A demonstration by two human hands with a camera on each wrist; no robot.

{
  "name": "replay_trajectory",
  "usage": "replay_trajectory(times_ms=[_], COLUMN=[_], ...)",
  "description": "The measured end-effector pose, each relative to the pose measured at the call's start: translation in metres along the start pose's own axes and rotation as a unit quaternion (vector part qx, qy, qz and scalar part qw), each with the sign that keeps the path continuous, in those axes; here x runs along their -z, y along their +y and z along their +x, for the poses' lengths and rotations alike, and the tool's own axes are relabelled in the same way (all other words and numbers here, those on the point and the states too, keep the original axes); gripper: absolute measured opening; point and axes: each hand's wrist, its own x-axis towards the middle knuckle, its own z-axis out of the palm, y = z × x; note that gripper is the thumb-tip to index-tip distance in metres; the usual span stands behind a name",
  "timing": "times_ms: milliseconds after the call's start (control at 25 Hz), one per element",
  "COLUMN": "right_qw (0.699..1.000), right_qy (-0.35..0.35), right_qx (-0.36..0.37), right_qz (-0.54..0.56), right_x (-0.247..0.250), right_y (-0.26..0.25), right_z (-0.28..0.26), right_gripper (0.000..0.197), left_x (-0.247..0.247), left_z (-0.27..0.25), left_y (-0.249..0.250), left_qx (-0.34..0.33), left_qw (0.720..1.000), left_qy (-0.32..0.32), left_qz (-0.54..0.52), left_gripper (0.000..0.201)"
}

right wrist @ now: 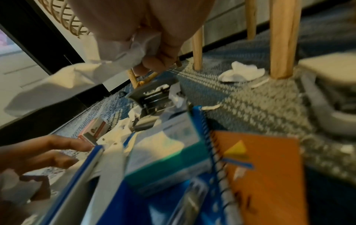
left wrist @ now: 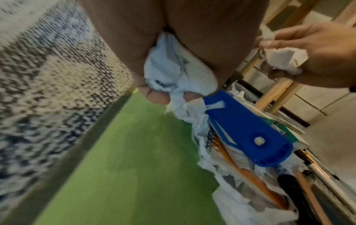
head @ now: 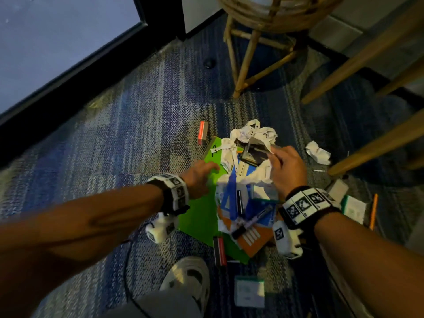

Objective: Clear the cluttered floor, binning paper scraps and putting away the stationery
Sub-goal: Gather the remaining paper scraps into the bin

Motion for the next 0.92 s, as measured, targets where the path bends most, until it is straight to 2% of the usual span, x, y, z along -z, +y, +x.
replay_trajectory(times_ms=[40,120,240,320,440,520,640,760,920], right_qw=[1.0,0.999,0.995,0.993,0.986,0.99,0.992,0.991,0.994], right_qy=[-0.009,-0.035,-0.072,-0.088,-0.131,-0.096,-0.035,-0.019,0.002], right_qx=[0.003,-0.005,-0.01,-0.035,-0.072,-0.082,-0.108,-0.131,-0.104], right_qz=[-0.007,-0.036,-0.064,-0.067,-0.071,-0.063,-0.048,-0.018,-0.041], right_x=[0.009,0.03,0.055,0.06,0.058,0.062,0.078,0.105,0.108], right_y=[0.003,0.005,0.013,0.023,0.052,0.067,0.077,0.08,0.086], right_z=[0.004,0.01,-0.003,-0.025,-0.045,-0.04,-0.028,-0.019,-0.017], right_gripper=[0.025,0.024,0.021,0.019,0.022,0.03,0.024,0.034,0.042], left_x=[-0.007,-0.012,-0.026,-0.027,0.0,0.024,0.049,0.061,0.083], left_z=[0.011,0.024,0.023,0.025,0.037,0.054,0.084,0.103,0.119], left_y=[0.007,0.024,0.039,0.038,0.045,0.051,0.057,0.072,0.091], left_qx=[-0.003,0.042,0.113,0.144,0.152,0.139,0.123,0.082,0.046], left_qw=[0.999,0.995,0.988,0.983,0.967,0.951,0.952,0.964,0.972], left_qy=[-0.032,-0.084,-0.105,-0.117,-0.197,-0.239,-0.208,-0.147,-0.046], left_qz=[-0.006,-0.02,-0.025,-0.011,0.056,0.136,0.19,0.208,0.226], left_gripper=[0.057,0.066,0.07,0.059,0.04,0.039,0.042,0.042,0.023])
